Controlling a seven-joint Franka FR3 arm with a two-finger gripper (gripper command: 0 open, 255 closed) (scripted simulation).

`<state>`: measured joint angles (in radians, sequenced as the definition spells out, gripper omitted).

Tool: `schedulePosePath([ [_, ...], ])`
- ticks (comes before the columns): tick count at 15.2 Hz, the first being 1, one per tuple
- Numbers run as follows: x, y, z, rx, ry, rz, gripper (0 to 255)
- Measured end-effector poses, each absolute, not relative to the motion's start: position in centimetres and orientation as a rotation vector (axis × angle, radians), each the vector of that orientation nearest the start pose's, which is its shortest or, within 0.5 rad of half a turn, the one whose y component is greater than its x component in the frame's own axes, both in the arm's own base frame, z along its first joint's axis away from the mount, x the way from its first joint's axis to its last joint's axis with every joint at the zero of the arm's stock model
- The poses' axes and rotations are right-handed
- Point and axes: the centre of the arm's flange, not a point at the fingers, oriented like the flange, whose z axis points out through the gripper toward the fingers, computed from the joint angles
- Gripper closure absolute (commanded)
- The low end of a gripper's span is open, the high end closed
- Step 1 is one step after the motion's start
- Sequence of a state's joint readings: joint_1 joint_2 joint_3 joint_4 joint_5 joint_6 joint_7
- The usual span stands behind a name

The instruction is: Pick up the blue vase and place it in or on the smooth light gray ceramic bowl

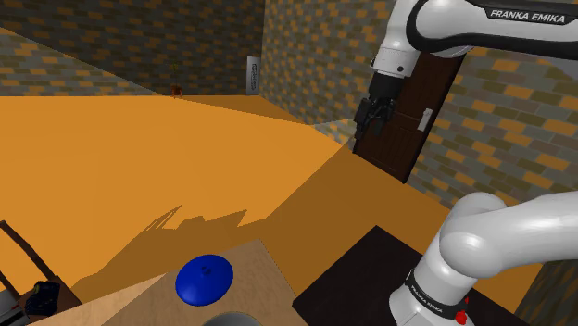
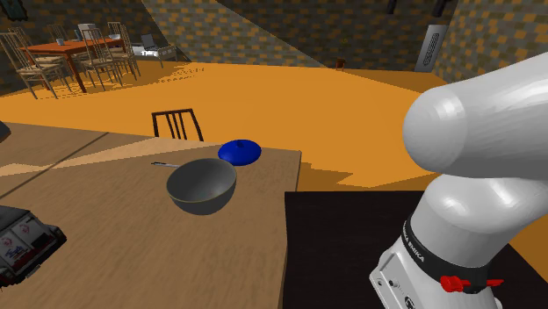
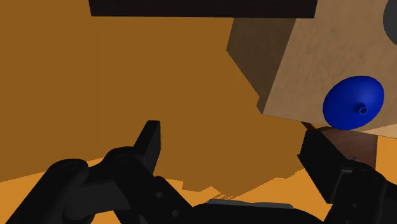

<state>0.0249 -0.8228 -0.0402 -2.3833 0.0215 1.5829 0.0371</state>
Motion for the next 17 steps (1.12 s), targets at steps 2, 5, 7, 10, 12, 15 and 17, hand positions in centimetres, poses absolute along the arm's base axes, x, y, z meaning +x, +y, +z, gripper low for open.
schedulePosePath([
  [2, 30.0, 0.0, 58.5, -3.090, 0.060, -0.032, 0],
  [5, 31.1, 2.3, 56.4, -3.093, 0.050, -0.033, 0],
  [7, 31.7, 4.2, 55.1, -3.096, 0.042, -0.035, 0],
  [10, 33.2, 7.2, 52.5, -3.099, 0.032, -0.035, 0],
  [12, 34.1, 9.0, 51.2, -3.101, 0.024, -0.037, 0],
  [15, 35.2, 12.1, 48.8, -3.105, 0.014, -0.039, 0],
  [17, 36.3, 14.0, 46.9, -3.107, 0.006, -0.040, 0],
])
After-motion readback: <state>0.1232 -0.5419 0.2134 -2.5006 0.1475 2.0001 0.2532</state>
